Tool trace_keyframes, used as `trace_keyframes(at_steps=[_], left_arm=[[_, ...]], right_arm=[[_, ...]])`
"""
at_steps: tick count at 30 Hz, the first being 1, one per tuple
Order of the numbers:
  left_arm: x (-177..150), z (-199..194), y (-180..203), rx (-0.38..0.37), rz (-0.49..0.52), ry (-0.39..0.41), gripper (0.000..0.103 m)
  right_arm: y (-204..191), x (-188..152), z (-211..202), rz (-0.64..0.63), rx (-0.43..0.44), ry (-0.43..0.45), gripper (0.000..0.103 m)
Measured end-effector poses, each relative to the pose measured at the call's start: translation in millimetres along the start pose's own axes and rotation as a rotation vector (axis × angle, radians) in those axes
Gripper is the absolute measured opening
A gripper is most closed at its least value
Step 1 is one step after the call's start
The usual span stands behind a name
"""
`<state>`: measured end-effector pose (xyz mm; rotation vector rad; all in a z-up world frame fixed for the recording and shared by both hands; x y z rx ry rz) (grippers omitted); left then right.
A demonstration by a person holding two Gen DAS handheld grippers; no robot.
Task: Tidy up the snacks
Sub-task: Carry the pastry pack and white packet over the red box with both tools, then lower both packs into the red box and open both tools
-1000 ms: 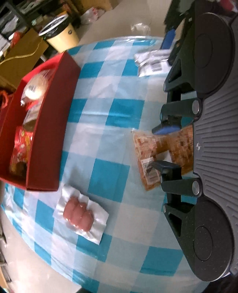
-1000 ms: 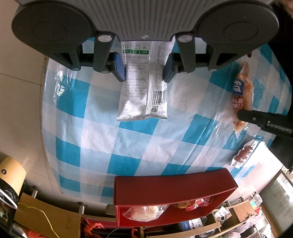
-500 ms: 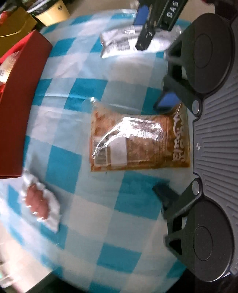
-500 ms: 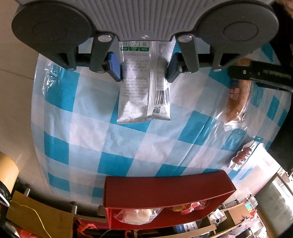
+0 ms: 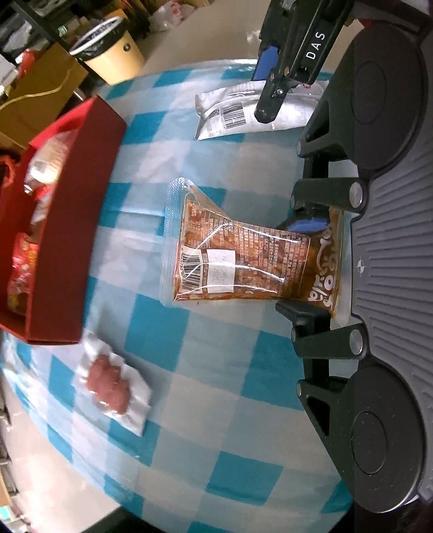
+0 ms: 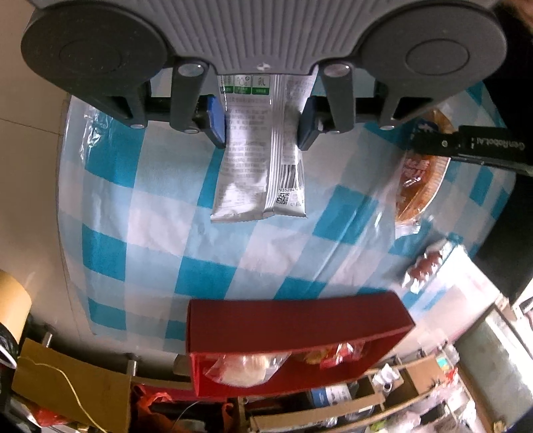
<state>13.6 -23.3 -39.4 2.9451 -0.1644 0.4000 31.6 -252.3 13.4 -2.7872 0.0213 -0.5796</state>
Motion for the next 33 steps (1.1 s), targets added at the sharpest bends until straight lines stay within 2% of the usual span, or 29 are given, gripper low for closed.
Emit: trace_keyframes(at_steps=[15,26,33], left_arm=[[52,-14,10,-0.067,0.006,0.101,0.049],[109,-25,17,-0.057,-0.004,0.215,0.050],[146,-26,18,-0.054,-0.010,0.258,0.050]], right_arm=[[-4,43,-19,0.064,0.061,0.103,0.044],[-13,104,-24,0.079,0.087,0.199,0.044],[-12,146,-17,0.098,0.092,0.244,0.044]])
Point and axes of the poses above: each gripper's, at about its wrist camera, not at the fingertips, and z roughly the way its jaws point, y to its right, x to its top, the point moved 2 cm from there along z, roughly the way its jaws point, and after that the axes turned 5 degrees about z, right-handed, at the moved point
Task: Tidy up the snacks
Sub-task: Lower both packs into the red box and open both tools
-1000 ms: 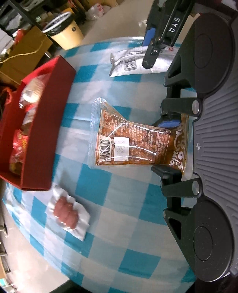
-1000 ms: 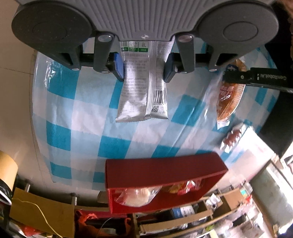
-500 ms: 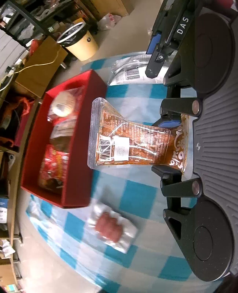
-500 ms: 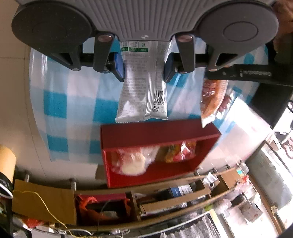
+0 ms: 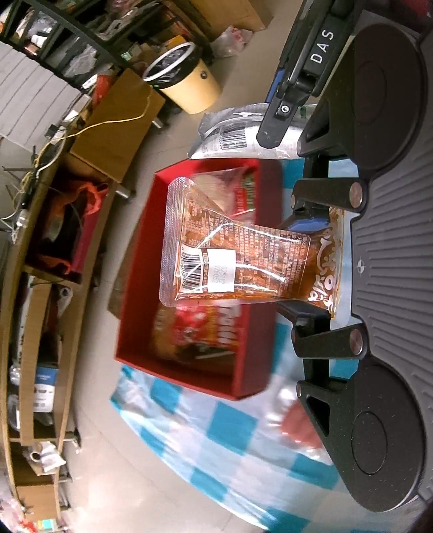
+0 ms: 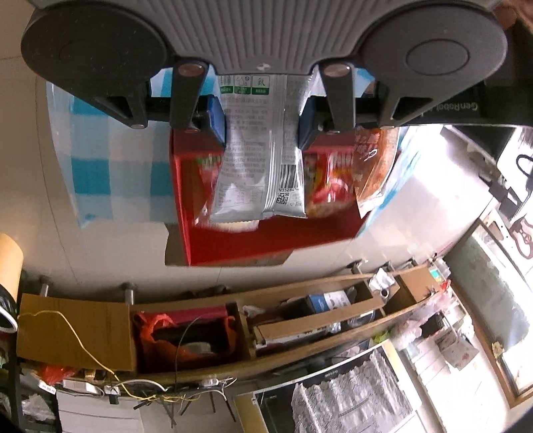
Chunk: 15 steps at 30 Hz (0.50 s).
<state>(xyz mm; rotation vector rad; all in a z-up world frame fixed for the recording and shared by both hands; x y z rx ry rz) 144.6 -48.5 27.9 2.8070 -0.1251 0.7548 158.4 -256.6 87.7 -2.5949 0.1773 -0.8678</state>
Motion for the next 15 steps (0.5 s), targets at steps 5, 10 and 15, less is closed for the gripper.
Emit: trace_keyframes(at_steps=[5,10,15], left_arm=[[23,8,-1,0.024,0.006,0.026,0.050],[41,22,-4,0.046,0.007,0.033,0.050],[53,37,-7,0.087,0.020,0.035,0.050]], right_arm=[[-4,20,15,-0.004,-0.002,0.012,0.044],[-8,37,34,-0.012,-0.017,0.019,0.044],[-14,46,57,-0.032,-0.034,0.005,0.044]])
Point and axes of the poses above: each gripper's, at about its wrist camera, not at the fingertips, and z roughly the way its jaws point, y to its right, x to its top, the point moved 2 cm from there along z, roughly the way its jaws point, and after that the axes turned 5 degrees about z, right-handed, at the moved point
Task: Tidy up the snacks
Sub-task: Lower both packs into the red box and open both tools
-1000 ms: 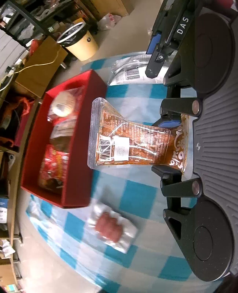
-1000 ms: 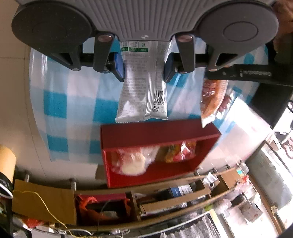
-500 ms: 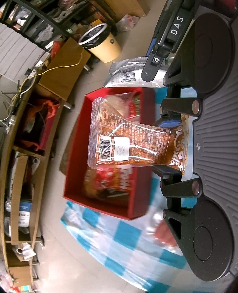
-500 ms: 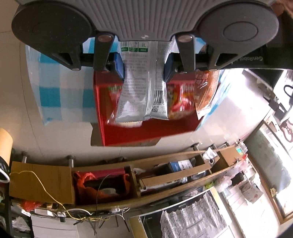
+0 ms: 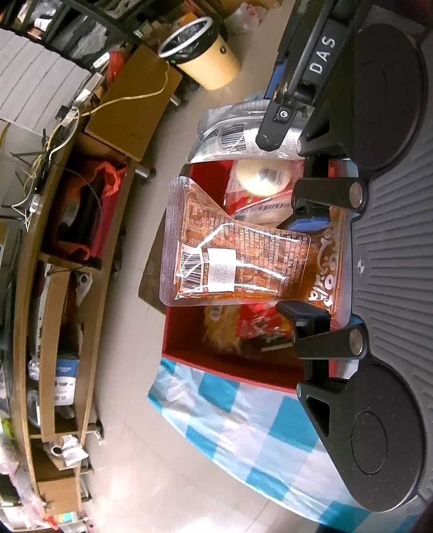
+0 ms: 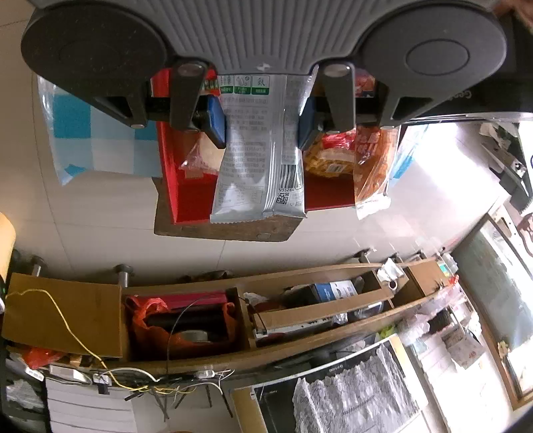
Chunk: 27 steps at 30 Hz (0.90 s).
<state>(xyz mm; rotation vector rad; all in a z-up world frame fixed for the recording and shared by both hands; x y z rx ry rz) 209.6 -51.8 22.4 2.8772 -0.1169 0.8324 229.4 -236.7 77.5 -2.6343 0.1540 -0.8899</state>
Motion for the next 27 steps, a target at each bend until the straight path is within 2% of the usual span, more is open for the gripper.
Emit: trace_keyframes(at_steps=[10,14,23,25,27], left_arm=[[8,30,-6,0.040,0.010,-0.037,0.054],[8,36,-8,0.051,0.006,-0.044,0.053],[8,32,-8,0.060,-0.001,-0.036,0.061],[9,28,-9,0.055,-0.008,-0.028,0.066],[10,25,-10,0.052,-0.013,-0.019,0.066]], right_arm=[[2,1,38,-0.025,-0.037,-0.057,0.044],[0,2,43,-0.032,-0.042,-0.056,0.045],[1,2,45,-0.030,-0.051,-0.058,0.047],[1,4,45,-0.025,-0.044,-0.057,0.047],[1,5,44,0.011,0.033,-0.067,0.049]])
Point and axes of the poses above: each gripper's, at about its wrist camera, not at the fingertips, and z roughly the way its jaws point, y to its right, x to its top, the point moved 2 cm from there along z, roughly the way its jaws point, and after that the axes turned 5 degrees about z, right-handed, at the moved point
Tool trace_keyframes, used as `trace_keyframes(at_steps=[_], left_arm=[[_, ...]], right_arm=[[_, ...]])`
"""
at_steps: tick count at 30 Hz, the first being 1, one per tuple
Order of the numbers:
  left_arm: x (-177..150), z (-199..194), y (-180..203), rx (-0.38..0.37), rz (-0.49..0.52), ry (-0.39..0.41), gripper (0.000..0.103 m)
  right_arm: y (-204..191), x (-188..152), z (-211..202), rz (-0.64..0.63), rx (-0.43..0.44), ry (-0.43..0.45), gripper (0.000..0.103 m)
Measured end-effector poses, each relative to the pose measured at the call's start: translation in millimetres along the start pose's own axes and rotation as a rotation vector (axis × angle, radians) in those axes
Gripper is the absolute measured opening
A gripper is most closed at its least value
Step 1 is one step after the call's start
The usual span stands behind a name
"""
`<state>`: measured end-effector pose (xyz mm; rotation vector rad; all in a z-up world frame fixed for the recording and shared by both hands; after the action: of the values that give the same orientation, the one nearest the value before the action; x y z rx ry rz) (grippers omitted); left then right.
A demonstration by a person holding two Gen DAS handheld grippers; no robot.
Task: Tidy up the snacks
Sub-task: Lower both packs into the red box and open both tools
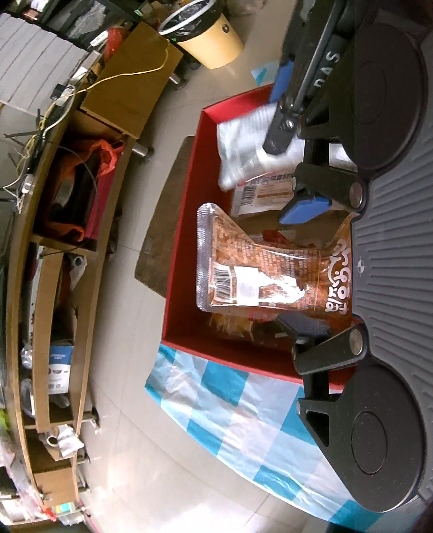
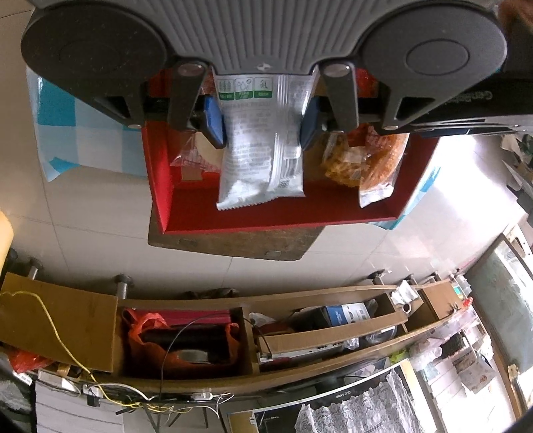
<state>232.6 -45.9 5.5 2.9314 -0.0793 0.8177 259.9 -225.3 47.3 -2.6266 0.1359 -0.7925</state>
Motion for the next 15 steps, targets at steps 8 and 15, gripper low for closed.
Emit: trace_keyframes(at_steps=[8,15], left_arm=[[1,-3,-5,0.001,-0.003,0.005,0.067],[-6,-13,-10,0.018,0.004,0.014,0.069]], right_arm=[[-1,2,-2,0.009,-0.021,0.016,0.049],[-5,-7,-9,-0.022,-0.045,0.004,0.049]])
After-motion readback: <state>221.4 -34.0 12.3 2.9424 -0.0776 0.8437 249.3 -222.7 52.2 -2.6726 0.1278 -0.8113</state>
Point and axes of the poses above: each gripper's, at about its wrist camera, not at the fingertips, and z roughly the way its jaws point, y to its right, x to its top, the point moved 2 cm from there along z, roughly the way its jaws point, and after that the axes turned 5 degrees about z, right-handed, at the moved point
